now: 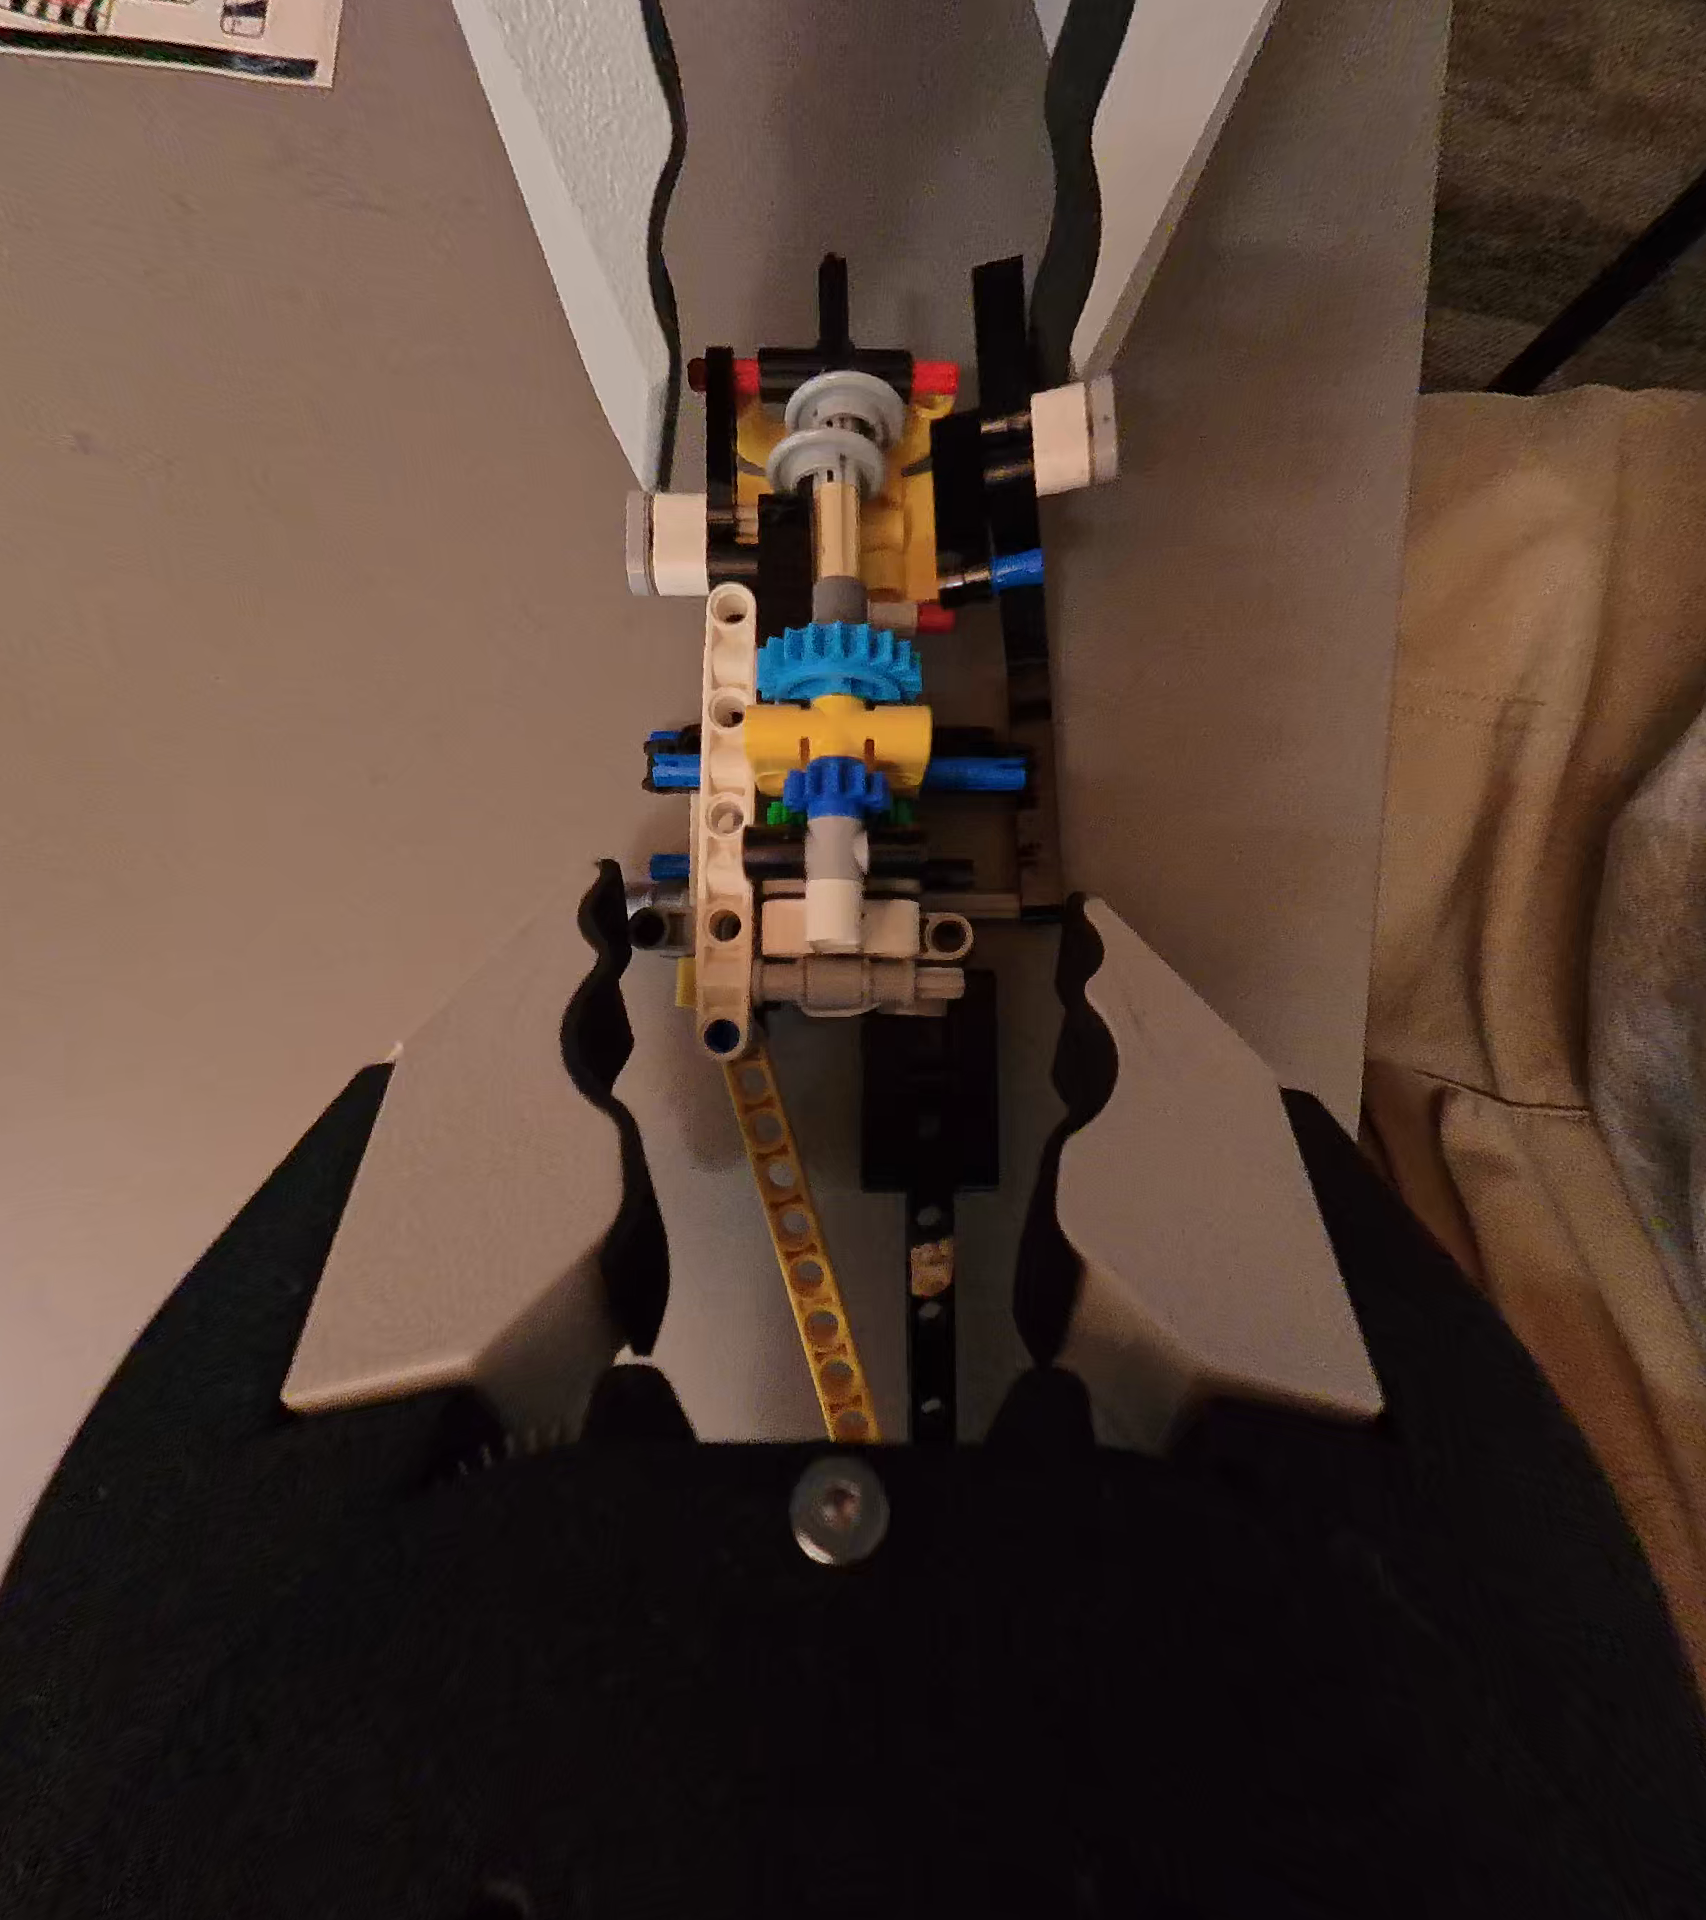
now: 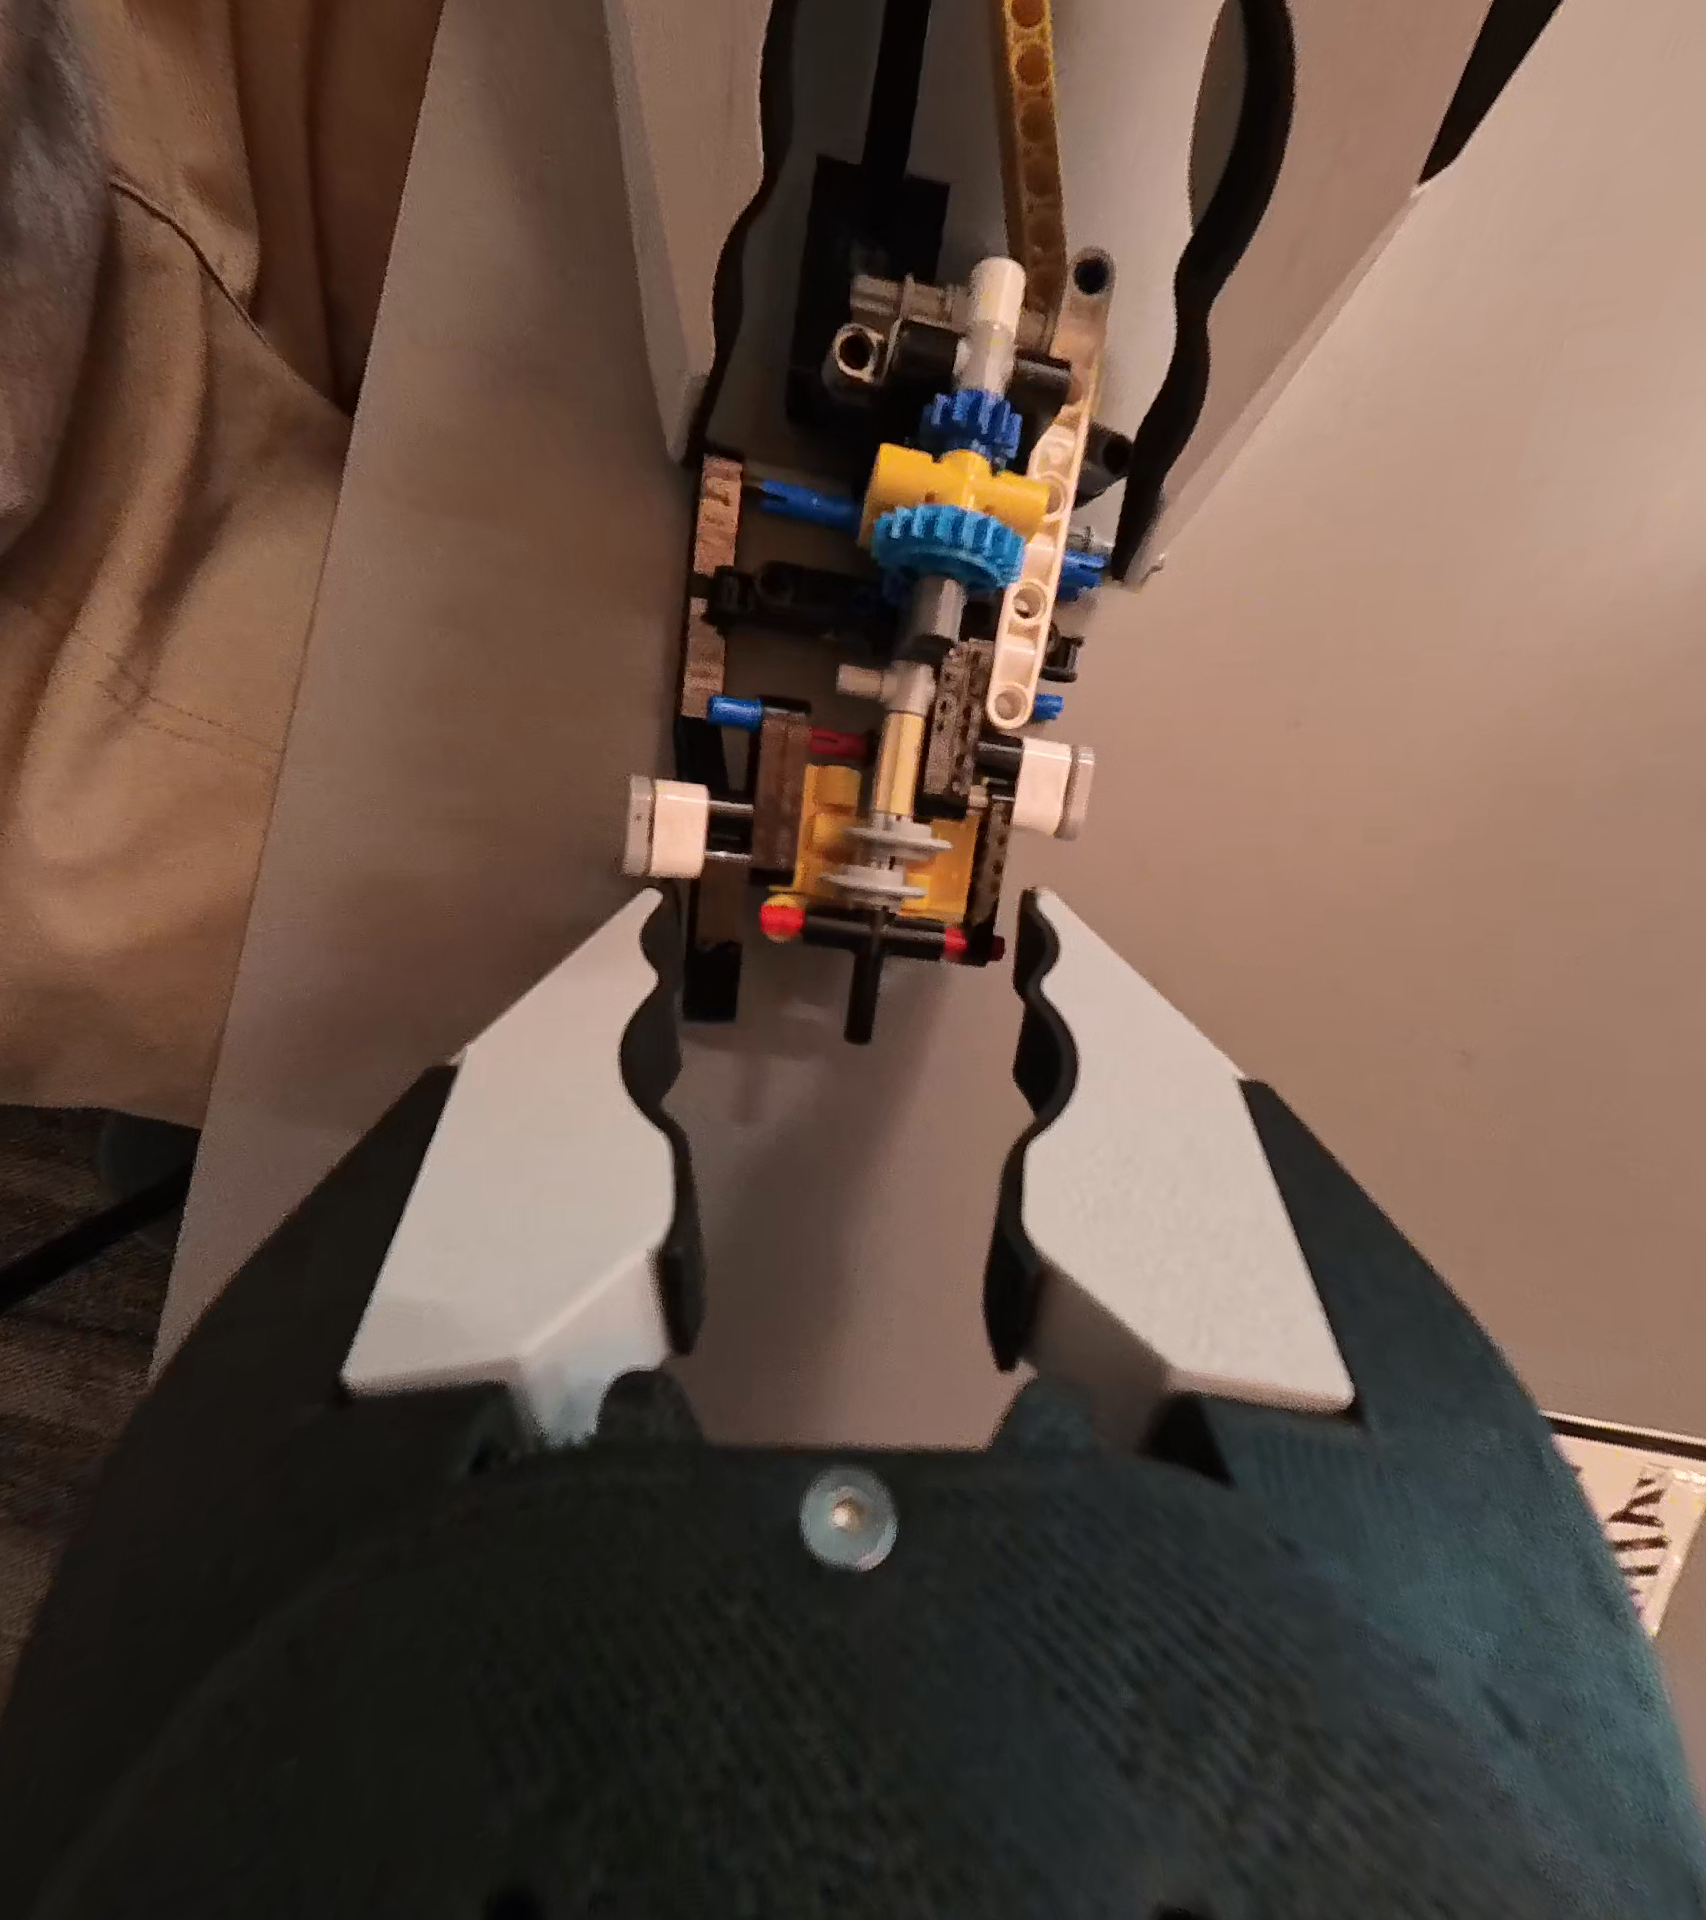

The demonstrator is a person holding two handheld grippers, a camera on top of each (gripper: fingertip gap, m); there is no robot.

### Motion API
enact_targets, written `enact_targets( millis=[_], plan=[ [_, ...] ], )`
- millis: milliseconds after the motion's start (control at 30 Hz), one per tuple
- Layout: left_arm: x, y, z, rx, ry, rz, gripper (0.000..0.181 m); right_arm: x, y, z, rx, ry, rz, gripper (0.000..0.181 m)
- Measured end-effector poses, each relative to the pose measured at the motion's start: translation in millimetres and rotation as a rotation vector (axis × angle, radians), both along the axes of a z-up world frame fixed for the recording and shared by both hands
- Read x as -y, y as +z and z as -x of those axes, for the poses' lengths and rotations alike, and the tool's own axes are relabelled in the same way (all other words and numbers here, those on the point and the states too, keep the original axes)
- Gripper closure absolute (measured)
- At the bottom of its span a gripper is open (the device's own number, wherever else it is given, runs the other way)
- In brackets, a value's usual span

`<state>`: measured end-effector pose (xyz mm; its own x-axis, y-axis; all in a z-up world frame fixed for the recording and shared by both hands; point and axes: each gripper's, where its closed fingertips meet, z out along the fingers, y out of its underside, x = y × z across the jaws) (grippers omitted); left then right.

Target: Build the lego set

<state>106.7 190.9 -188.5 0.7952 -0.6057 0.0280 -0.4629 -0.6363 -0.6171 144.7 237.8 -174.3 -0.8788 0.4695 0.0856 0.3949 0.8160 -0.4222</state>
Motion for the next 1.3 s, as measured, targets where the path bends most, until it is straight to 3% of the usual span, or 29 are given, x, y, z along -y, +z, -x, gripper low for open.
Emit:
enact_targets(
  millis=[1300],
  plan=[
    [-0.5,0.1,3.4,0.031,0.054,0.035,0.101,-9.7,1.1,7.7,-0.084,-0.12,-0.021,0.126]
  ],
)
